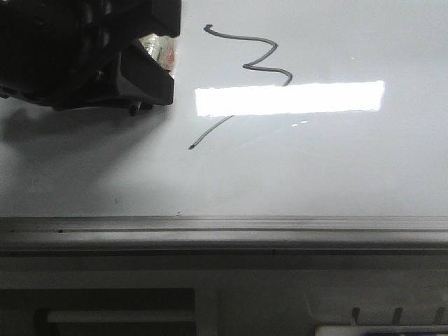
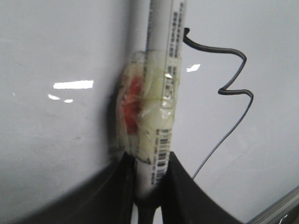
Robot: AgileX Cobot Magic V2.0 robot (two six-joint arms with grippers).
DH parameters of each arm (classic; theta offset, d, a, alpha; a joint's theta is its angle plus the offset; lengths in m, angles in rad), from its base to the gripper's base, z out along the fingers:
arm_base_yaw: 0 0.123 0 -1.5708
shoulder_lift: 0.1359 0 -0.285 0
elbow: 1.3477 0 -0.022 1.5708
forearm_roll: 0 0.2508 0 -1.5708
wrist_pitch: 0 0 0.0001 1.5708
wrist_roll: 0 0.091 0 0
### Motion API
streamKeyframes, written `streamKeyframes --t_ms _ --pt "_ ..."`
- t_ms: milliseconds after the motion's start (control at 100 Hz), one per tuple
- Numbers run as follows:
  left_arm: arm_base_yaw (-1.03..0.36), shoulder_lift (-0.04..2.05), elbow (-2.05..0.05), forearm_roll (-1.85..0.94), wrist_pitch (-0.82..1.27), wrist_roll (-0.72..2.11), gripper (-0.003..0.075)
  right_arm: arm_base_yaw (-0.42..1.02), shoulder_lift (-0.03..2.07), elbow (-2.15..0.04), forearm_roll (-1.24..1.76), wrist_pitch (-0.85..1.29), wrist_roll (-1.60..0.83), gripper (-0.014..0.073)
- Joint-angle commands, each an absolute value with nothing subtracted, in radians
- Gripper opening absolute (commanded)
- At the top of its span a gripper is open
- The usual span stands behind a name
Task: Write number 3 on whiteboard
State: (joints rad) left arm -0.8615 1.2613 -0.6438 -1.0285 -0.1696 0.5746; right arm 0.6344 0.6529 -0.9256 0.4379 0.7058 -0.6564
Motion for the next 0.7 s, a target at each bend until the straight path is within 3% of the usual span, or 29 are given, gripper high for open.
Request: streamKeyframes --t_ms 0,690 --pt "-0.858 1.252 -0.669 -1.037 -0.266 0.566 -0.0020 0.629 0.652 -0.951 0.462 0.631 -0.650 -0.0049" --pt "-0.735 1.252 -0.670 -1.085 -0.169 0.566 -0.0020 0.629 0.652 -0.916 0.520 0.624 -0.650 -0.0048"
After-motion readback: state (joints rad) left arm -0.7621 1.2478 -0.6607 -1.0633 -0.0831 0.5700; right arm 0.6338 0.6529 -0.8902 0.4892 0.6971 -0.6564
